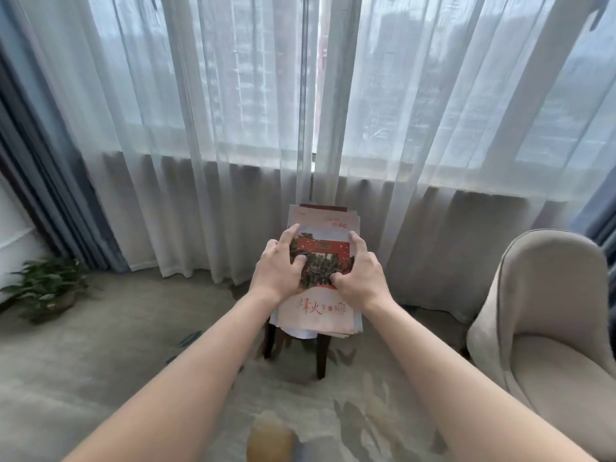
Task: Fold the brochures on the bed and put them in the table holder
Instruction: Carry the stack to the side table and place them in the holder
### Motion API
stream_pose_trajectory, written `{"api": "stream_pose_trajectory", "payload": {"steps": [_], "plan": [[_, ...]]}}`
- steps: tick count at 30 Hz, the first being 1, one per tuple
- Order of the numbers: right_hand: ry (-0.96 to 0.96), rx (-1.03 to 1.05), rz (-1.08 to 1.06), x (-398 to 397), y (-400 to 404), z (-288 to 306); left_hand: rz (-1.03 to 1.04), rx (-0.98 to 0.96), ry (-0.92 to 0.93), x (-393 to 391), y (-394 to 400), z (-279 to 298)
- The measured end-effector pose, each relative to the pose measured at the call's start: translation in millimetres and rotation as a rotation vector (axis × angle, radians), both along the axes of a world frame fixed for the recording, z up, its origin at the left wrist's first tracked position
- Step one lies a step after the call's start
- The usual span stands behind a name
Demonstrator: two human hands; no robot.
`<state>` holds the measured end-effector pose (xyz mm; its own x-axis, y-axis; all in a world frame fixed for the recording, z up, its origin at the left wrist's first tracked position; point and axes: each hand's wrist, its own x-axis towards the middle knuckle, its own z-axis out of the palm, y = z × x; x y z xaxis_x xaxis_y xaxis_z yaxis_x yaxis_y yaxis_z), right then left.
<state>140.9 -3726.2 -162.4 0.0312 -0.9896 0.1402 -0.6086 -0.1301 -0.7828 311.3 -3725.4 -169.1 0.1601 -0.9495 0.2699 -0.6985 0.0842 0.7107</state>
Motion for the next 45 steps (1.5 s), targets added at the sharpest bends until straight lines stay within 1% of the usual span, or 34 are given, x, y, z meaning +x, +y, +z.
{"api": "stream_pose_trajectory", "payload": {"steps": [6, 9, 13, 20, 24, 30, 37, 41, 45], "plan": [[0.011, -0.014, -0.051, 25, -103, 0, -0.061, 0.017, -0.004, 28, -110, 3], [0.015, 0.007, -0.067, 31, -149, -10, -0.087, 0.043, -0.011, 35, -159, -3], [0.017, 0.041, -0.083, 37, -216, -30, -0.102, 0.079, -0.023, 40, -226, -21], [-0.008, 0.109, -0.053, 40, -343, -70, -0.058, 0.133, -0.020, 38, -351, -56], [0.029, 0.150, -0.048, 40, -403, -83, -0.042, 0.187, -0.047, 39, -409, -71], [0.044, 0.226, -0.048, 47, -468, -110, -0.043, 0.261, -0.073, 47, -475, -99], [0.097, 0.302, -0.120, 65, -525, -171, -0.099, 0.370, -0.011, 64, -543, -161], [0.132, 0.392, -0.170, 79, -554, -206, -0.139, 0.419, -0.023, 74, -578, -194], [0.155, 0.432, -0.209, 85, -574, -239, -0.164, 0.467, -0.048, 78, -603, -226]]}}
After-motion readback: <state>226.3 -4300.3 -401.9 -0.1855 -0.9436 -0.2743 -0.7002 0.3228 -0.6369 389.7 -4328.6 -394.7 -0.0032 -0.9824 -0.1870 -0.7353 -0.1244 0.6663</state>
